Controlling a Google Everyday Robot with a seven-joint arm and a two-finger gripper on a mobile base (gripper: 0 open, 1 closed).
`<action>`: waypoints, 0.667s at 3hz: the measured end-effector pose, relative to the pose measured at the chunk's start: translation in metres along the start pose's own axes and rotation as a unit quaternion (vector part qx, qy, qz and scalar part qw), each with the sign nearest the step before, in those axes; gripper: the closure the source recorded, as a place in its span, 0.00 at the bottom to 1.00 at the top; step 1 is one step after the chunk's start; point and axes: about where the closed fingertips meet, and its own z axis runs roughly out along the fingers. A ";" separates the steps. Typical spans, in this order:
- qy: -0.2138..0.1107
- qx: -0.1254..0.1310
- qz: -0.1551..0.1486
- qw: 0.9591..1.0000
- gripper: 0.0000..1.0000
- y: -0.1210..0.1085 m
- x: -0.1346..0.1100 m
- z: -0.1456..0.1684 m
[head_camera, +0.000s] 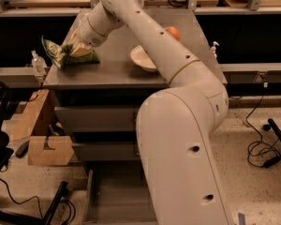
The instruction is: Place green jalapeno chip bag into bottom drawer
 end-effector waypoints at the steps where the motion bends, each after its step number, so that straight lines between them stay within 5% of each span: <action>1: 0.013 0.013 -0.007 1.000 1.00 0.007 -0.010 -0.020; 2: 0.029 0.081 -0.012 0.996 1.00 0.010 -0.041 -0.088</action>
Offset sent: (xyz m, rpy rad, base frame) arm -0.1406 -0.0724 0.0844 -0.0498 -0.1878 -0.1708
